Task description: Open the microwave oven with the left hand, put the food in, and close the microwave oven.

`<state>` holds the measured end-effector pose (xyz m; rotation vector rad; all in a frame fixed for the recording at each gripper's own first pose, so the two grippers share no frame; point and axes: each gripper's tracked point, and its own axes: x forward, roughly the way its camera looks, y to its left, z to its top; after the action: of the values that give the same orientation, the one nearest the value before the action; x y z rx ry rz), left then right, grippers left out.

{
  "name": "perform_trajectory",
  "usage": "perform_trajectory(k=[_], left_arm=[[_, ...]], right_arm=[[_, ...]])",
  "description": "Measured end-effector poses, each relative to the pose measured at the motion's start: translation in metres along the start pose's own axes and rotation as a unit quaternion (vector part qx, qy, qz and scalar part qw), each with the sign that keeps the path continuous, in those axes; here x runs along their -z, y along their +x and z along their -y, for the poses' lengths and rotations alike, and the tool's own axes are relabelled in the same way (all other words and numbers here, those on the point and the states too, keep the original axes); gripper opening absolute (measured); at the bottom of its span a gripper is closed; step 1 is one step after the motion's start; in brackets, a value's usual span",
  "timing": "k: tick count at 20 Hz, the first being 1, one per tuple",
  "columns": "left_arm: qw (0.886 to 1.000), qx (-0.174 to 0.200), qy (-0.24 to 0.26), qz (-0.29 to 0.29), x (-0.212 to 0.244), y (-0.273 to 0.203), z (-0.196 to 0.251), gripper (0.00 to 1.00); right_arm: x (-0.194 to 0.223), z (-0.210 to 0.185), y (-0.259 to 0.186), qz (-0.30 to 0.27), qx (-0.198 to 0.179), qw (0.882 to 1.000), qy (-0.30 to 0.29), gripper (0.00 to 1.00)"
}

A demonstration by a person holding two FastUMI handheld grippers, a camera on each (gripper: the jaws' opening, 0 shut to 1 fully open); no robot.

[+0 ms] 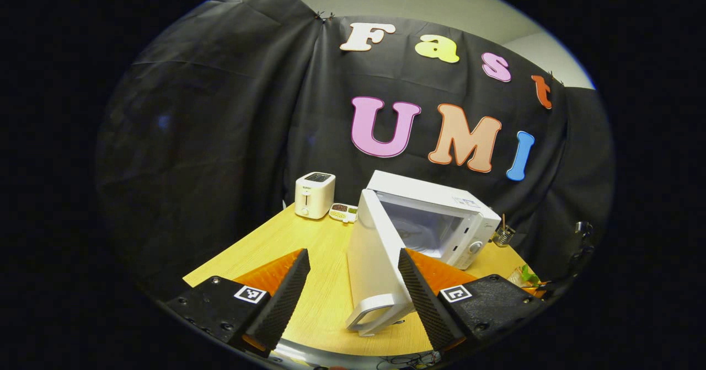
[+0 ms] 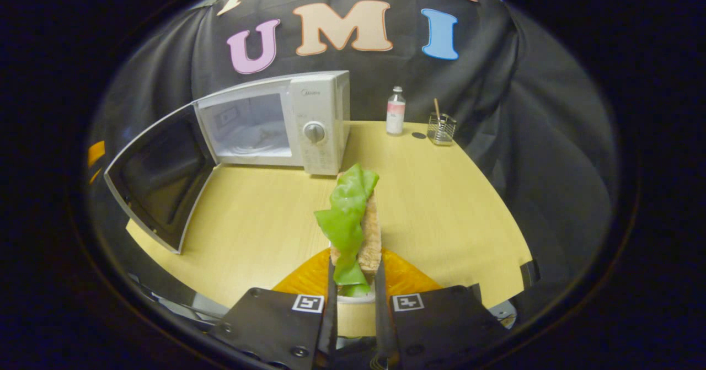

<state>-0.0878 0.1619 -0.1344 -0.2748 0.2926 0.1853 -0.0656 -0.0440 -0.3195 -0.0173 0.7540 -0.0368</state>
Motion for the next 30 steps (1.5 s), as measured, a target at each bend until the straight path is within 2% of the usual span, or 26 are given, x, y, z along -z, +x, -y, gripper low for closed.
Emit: perform_trajectory(k=[5,12,16,18,19,20,23,24,25,28,30], left_arm=[[0.999,0.035,0.03,0.009,-0.01,0.003,0.006,0.99],[0.996,0.077,0.034,0.024,-0.02,0.005,0.014,0.98],[0.995,0.087,0.041,0.023,-0.016,0.002,0.004,0.98],[0.995,0.089,0.038,0.018,-0.013,0.001,-0.003,0.98],[0.995,0.09,0.035,0.014,-0.013,0.0,-0.007,0.98],[0.995,0.089,0.033,0.011,-0.011,0.001,-0.01,0.98],[0.995,0.091,0.031,0.01,-0.01,-0.001,-0.017,0.99],[0.995,0.093,0.03,0.009,-0.01,-0.003,-0.018,0.99],[0.995,0.093,0.028,0.009,-0.01,-0.004,-0.02,0.99],[0.996,0.086,0.033,0.008,-0.008,-0.006,-0.027,0.98],[0.996,0.08,0.039,0.004,-0.006,-0.006,-0.032,0.98]], right_arm=[[-0.028,-0.042,0.002,0.019,-0.026,0.997,0.065,0.3],[-0.06,-0.135,0.027,0.02,-0.087,0.99,0.113,0.3],[-0.078,-0.192,0.054,0.01,-0.124,0.978,0.169,0.3],[-0.089,-0.22,0.074,0.0,-0.144,0.963,0.227,0.3],[-0.094,-0.229,0.083,-0.003,-0.146,0.957,0.251,0.24],[-0.099,-0.237,0.094,-0.003,-0.146,0.951,0.273,0.3],[-0.12,-0.264,0.119,0.002,-0.153,0.923,0.352,0.3],[-0.125,-0.27,0.13,0.003,-0.151,0.915,0.374,0.23],[-0.128,-0.274,0.138,-0.001,-0.144,0.907,0.396,0.3],[-0.141,-0.287,0.169,0.001,-0.135,0.872,0.471,0.3],[-0.147,-0.294,0.192,-0.007,-0.13,0.841,0.525,0.3]])
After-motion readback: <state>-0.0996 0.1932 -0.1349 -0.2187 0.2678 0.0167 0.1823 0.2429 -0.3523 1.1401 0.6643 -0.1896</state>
